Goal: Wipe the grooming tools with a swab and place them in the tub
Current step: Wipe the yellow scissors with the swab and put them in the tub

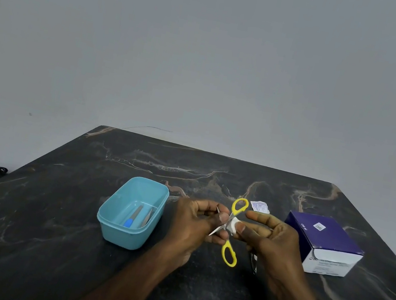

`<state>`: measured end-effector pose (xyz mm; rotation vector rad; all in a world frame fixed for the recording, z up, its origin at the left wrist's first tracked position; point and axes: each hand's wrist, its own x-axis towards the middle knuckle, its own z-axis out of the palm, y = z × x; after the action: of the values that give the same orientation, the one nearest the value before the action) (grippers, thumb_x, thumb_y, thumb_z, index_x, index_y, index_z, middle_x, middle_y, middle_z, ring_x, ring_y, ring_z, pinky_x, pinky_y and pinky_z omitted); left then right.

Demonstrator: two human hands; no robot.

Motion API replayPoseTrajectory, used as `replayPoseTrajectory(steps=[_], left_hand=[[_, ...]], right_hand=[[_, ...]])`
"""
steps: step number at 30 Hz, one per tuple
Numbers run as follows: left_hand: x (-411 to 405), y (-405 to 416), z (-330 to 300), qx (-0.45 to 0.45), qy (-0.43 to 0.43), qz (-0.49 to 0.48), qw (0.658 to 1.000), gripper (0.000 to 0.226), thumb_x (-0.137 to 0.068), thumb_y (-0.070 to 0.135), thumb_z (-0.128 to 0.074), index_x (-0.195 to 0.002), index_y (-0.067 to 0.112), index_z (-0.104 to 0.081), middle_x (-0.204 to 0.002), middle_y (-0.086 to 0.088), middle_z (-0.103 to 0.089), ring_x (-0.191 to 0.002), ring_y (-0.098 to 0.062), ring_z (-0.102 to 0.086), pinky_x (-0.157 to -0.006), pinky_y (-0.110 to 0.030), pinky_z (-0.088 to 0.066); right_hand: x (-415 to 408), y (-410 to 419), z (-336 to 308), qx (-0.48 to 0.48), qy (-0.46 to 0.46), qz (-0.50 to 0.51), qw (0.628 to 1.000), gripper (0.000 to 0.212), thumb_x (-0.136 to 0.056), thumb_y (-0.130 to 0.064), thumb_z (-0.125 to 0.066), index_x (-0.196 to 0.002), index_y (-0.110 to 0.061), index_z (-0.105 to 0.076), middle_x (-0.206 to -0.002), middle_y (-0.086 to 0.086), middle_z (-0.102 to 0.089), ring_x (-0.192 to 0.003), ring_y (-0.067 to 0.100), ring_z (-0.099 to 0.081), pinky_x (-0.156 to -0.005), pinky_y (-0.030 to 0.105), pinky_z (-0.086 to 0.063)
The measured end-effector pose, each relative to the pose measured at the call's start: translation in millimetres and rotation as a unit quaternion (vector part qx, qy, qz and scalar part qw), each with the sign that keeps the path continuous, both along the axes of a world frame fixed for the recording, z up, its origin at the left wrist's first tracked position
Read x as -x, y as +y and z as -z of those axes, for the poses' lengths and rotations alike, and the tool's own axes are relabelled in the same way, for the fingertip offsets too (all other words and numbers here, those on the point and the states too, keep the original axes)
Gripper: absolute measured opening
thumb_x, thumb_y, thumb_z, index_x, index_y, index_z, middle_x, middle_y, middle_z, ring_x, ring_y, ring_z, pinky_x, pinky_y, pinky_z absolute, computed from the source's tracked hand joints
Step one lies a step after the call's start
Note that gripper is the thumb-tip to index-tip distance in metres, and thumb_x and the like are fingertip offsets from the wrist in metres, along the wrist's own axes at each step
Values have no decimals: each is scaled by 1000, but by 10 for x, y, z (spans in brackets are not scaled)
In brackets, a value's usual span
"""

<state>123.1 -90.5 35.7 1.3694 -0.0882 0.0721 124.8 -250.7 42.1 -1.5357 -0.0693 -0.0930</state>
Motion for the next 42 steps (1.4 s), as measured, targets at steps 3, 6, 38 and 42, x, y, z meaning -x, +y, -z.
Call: replayPoseTrajectory(steps=[3, 6, 38, 42], left_hand=[[1, -10, 1, 0, -6, 6, 1000, 10, -87, 3, -66, -95, -2, -69, -70, -17, -70, -56, -20, -68, -57, -32, -60], [2, -13, 2, 0, -15, 10, 1000, 9, -88, 3, -65, -95, -1, -69, -67, -17, -68, -55, -20, -66, -58, -34, -61], [-34, -45, 54, 11, -38, -19, 999, 7, -88, 3, -65, -92, 3, -70, -61, -15, -65, -54, -21, -62, -61, -36, -59], [-36, -53, 64, 11, -34, -19, 999, 7, -88, 4, -65, -93, 2, -69, -61, -16, -64, -53, -22, -62, -61, -36, -58]], right_hand=[[22, 14, -9, 6, -3, 2, 1000, 33, -74, -1, -77, -103, -6, -63, -79, 11, -77, -71, 23, -75, -52, 25, -46], [22, 18, -2, -5, 1, 6, 1000, 34, -74, 1, -77, -104, -5, -62, -78, 12, -77, -69, 23, -75, -51, 24, -44], [-35, 18, 27, -115, 62, -6, 991, 33, -79, 6, -69, -110, 0, -62, -87, 14, -77, -73, 22, -75, -56, 26, -46], [-30, 23, 26, -117, 65, -7, 991, 32, -79, 5, -69, -110, 1, -62, -88, 15, -77, -75, 22, -74, -56, 25, -47]])
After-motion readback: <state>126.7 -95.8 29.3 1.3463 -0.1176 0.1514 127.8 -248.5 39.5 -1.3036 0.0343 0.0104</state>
